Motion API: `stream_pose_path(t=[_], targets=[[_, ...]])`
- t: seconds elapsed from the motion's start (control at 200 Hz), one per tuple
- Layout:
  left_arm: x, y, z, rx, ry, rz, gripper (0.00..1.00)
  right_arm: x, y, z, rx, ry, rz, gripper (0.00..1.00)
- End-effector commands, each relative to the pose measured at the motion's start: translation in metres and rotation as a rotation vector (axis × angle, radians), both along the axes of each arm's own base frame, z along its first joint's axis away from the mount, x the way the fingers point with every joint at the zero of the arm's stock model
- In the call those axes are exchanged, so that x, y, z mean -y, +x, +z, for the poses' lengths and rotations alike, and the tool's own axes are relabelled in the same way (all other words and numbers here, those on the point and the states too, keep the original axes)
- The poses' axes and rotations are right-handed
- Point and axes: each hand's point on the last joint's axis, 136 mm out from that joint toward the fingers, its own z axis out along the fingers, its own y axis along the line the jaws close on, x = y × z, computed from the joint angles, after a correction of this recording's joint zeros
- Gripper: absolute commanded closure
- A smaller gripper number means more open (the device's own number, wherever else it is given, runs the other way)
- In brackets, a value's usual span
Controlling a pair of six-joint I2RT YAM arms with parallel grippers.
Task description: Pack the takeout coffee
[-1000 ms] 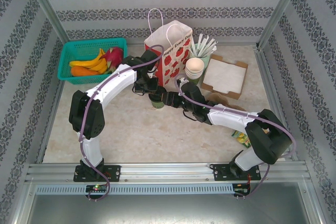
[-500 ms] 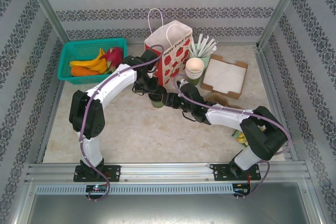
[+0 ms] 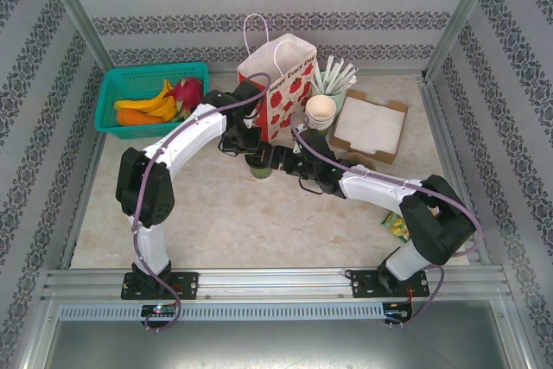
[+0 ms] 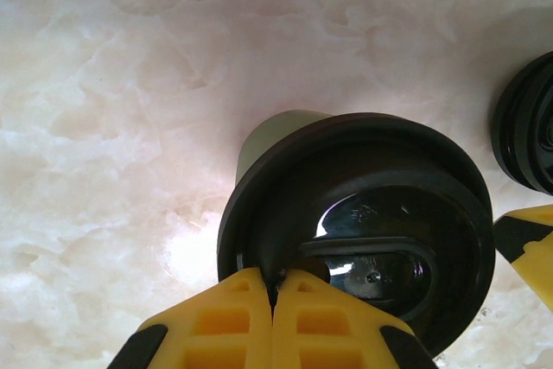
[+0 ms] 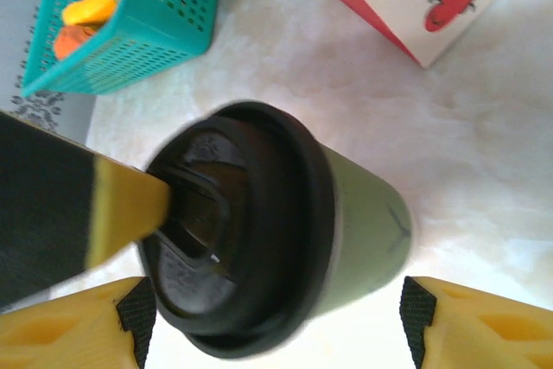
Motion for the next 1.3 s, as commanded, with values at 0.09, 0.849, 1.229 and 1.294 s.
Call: stream_pose_path(t=[0.09, 0.849, 1.229, 1.294], targets=[[0.002, -0.023, -0.019, -0.11, 0.033, -0.029, 0.97, -0.004, 0.01, -0.005, -0.052, 0.007, -0.026, 0.23], [0.01, -0.005, 0.035, 0.077, -0.275, 0.006, 0.86, 0.012, -0.006, -0.051, -0.199, -0.11, -0.082, 0.4], [-0.006, 0.005, 0.055, 0.121, -0.43, 0.077, 0.71, 0.006, -0.001, -0.042, -0.188, -0.116, -0.066, 0.4], [-0.019, 0.008, 0.054, 0.144, -0.409, 0.118, 0.64, 0.003, 0.0, -0.038, -0.181, -0.111, -0.059, 0.39]])
